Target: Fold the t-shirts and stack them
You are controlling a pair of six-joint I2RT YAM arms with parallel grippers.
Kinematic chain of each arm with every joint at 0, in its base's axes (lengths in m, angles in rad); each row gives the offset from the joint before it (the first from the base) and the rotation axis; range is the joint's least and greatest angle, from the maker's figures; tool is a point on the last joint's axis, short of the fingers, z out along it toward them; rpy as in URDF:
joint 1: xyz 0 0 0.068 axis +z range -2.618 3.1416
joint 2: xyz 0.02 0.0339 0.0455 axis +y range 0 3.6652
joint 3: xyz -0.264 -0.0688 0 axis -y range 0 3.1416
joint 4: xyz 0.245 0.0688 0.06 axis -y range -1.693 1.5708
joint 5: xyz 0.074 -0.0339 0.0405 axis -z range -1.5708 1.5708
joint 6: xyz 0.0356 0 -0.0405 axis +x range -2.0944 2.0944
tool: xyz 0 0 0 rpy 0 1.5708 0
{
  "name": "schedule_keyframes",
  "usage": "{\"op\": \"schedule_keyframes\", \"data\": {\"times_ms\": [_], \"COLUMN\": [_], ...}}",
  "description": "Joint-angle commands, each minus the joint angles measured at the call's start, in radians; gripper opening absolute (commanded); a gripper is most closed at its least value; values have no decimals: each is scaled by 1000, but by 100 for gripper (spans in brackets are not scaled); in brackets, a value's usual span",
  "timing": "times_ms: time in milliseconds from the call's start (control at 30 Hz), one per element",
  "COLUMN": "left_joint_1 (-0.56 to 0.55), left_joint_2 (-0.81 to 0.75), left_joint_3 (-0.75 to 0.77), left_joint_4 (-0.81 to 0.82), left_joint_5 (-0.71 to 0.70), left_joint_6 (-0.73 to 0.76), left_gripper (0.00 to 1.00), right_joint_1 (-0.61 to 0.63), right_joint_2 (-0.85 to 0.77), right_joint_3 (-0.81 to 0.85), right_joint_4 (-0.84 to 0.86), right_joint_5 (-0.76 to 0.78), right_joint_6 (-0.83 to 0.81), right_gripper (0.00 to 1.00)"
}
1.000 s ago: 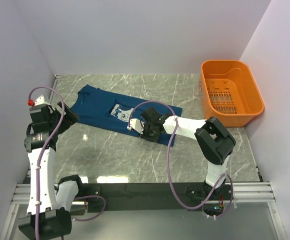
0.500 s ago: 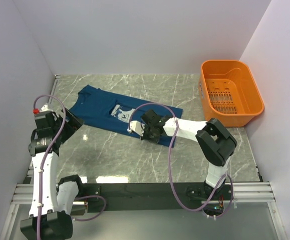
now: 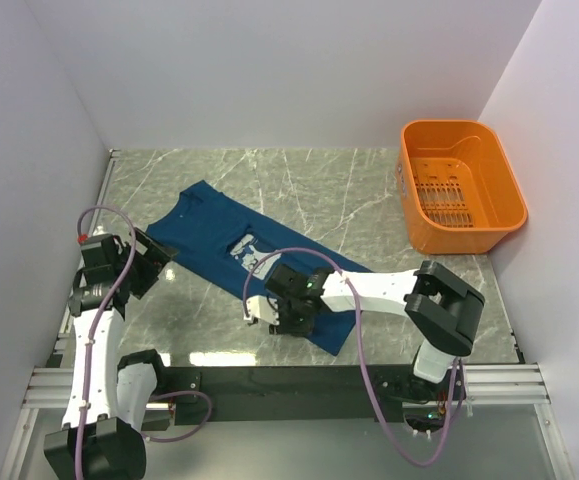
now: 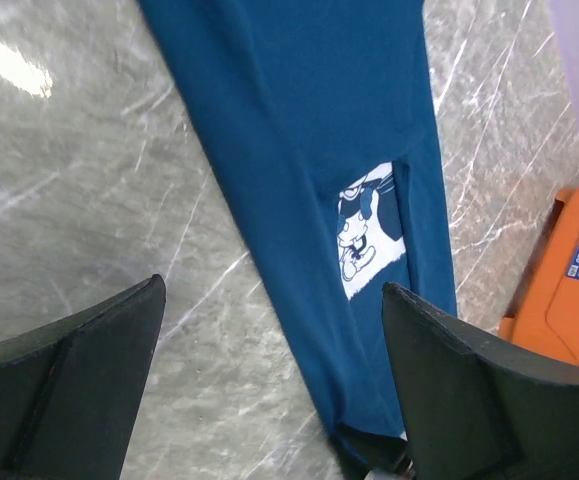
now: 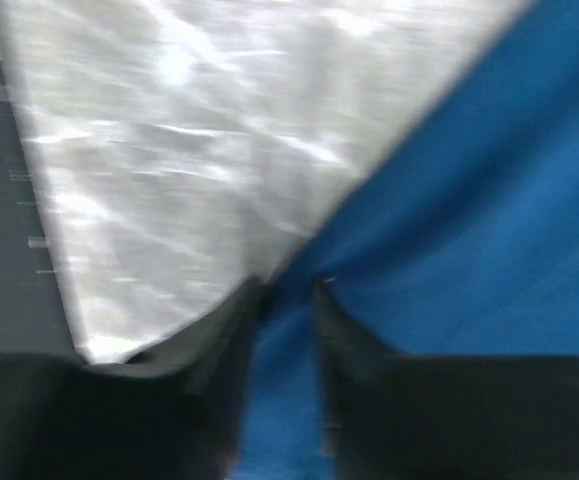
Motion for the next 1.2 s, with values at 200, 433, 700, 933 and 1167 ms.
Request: {"op": "schedule_keyframes", "data": {"times_ms": [200, 433, 700, 933, 1167], "left_joint_1": [3, 3, 3, 1, 3], "left_joint_2": [2, 31, 44, 44, 87], "left_joint_3": [-11, -5, -22, -40, -32], "left_joint_4": [68, 89, 69, 66, 100], "left_joint_5": [17, 34, 20, 20, 23], "left_joint_6": [-54, -74, -100, -113, -108], "left_gripper": [94, 94, 93, 93, 93], "right_joint_1": [-176, -396, -483, -536, -543], "right_joint_2": [-35, 325, 722, 805, 796], "right_joint_3": [258, 811, 1285, 1338, 1280], "right_joint_4": [-258, -330, -261, -189, -164], "right_joint_5": [-175, -313, -329, -259, -233], "right_joint_6": [0, 308, 745, 813, 767], "right_gripper": [51, 54, 58, 58, 58]}}
